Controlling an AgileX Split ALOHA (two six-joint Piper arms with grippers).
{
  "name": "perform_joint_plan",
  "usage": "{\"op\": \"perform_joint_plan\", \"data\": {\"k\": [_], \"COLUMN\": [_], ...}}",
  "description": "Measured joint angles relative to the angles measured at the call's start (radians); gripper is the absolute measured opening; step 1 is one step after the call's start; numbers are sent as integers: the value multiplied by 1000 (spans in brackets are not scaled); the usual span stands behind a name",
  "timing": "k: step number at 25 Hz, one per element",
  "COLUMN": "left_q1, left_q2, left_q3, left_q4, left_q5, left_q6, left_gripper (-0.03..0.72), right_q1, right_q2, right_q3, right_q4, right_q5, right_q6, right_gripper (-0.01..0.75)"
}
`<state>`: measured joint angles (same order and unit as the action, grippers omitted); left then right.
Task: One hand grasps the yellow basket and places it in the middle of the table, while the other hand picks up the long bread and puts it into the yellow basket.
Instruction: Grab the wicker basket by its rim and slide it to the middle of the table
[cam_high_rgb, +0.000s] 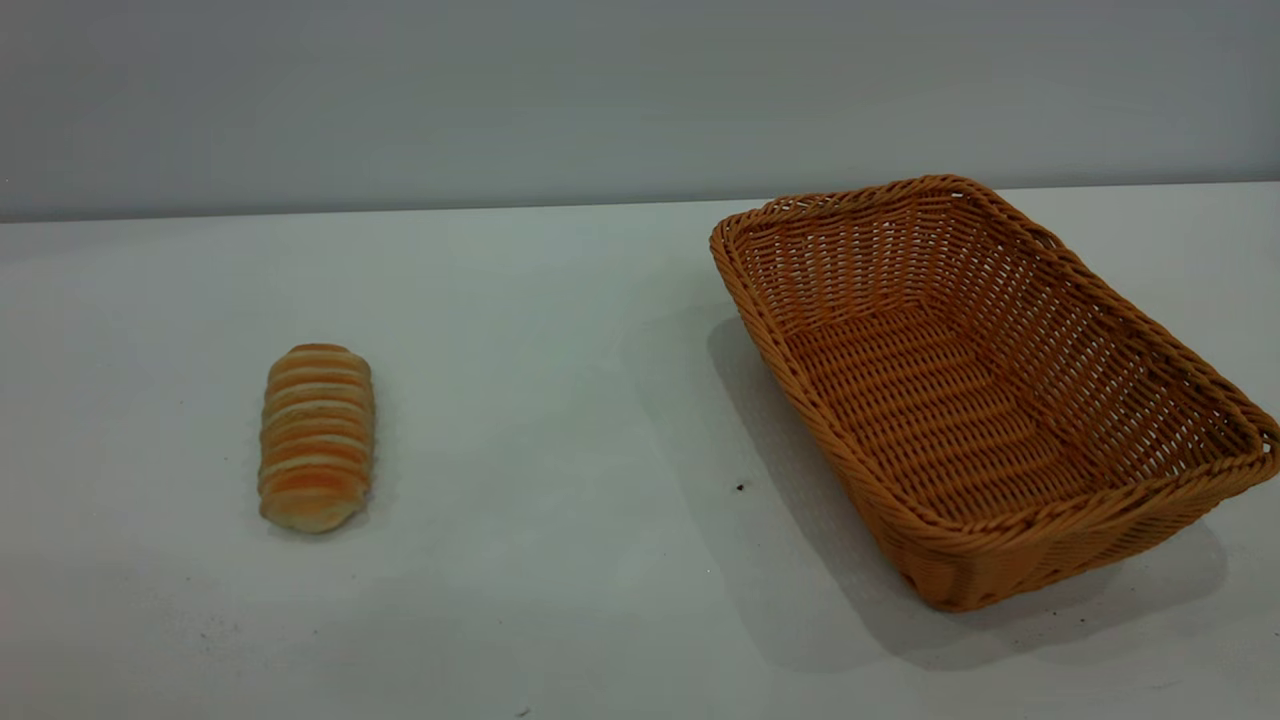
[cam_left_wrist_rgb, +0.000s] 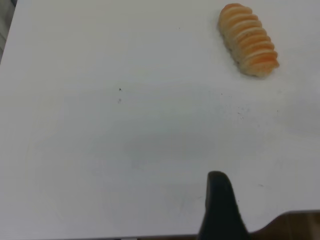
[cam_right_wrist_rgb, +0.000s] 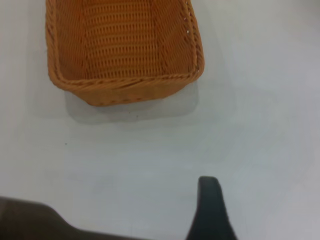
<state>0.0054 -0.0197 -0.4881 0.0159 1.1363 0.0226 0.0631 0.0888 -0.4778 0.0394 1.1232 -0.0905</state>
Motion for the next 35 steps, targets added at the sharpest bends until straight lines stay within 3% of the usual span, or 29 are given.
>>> {"op": "perform_joint_plan", "data": {"k": [28,35], "left_q1": [-1,-85], "left_q2": [0,0], "left_q3": [0,0], "left_q4": [0,1], "left_q5": [0,0], "left_q6": [0,0], "left_gripper": [559,559], "right_q1": [0,0], "right_q2": [0,0], "right_q3": [0,0], "right_q4": [0,0], "right_q5": [0,0], "right_q6": [0,0], "right_gripper": [533,533]}}
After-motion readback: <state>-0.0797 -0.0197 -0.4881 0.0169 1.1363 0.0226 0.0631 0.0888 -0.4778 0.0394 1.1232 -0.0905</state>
